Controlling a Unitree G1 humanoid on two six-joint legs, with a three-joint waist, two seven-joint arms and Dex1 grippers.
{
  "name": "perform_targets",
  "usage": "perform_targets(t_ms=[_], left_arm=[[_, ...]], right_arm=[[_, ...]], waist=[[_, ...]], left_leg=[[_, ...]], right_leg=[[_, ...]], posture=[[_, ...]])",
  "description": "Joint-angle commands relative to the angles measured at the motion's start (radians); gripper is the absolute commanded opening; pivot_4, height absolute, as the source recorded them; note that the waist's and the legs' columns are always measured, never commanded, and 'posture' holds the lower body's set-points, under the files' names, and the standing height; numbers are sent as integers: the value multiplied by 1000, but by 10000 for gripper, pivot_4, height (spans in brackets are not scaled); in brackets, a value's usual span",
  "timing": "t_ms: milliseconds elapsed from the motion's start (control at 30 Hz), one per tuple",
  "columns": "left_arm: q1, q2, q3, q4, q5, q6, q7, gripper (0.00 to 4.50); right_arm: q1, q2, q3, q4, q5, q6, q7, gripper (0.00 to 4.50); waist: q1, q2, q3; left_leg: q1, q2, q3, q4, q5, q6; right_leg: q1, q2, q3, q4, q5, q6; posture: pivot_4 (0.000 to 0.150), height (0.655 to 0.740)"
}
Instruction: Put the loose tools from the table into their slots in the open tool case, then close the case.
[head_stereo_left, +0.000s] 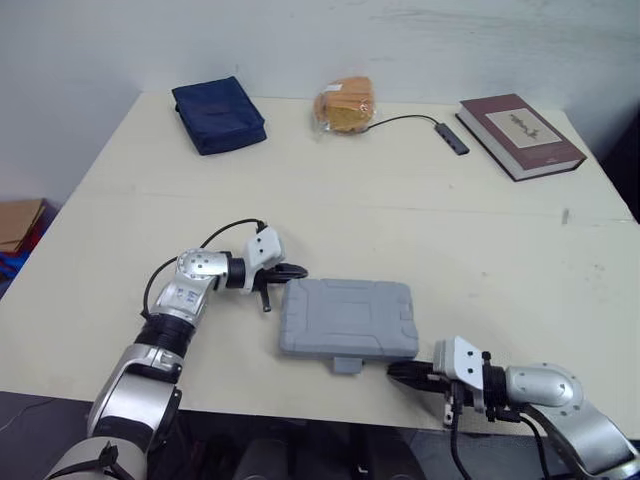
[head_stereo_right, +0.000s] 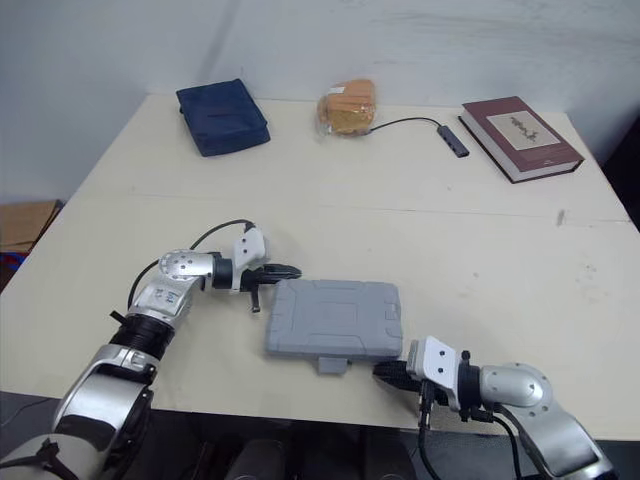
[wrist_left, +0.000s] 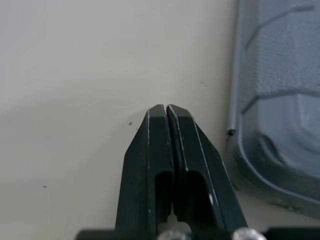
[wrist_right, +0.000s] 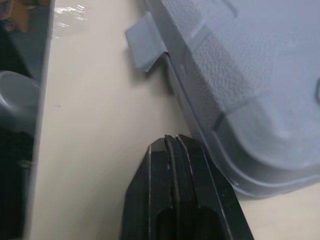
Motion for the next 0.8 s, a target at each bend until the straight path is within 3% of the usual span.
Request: perform_targets(t_ms=[33,267,467,533,667,800], left_arm=[[74,29,19,-122,-17,34,-11,0],[244,14,80,-374,-60,143,92,0],[306,12,154,-506,-144,221,127,0],[311,59,157,-514,-105,177,121,0],[185,34,213,-591,-279,198,49,0],[57,-9,95,-587,-265,249,-4,0]], right_arm=[[-71,37,-24,149,-68,-97,-44,391],[-249,75,-36,363,-96,-152,-59,391],[-256,62,-70,389,-100,-156,-88,391],[-229,37,-91,378,-105,-149,-97,391],[-117,-14,-159,228,-5,-57,-61,391],[-32,-36,-180,77,50,2,-35,391]], waist=[[-6,0,0],[-12,0,0],[-5,0,0],[-1,1,0],[27,1,0],[35,3,-1]], left_leg=[[0,0,0,0,0,0],[3,0,-1,0,-1,1],[2,0,-2,0,-1,1],[2,0,-2,0,-1,1],[2,0,-2,0,-1,0],[-7,-1,-8,4,-1,-3]], right_leg=[[0,0,1,0,0,0],[4,-2,6,0,0,0],[3,-2,5,-1,0,0],[3,-2,5,-1,0,0],[4,-3,5,-2,0,0],[2,-3,-1,-5,0,0]], posture=[[1500,7400],[1500,7400],[1500,7400],[1500,7400],[1500,7400],[1500,7400]])
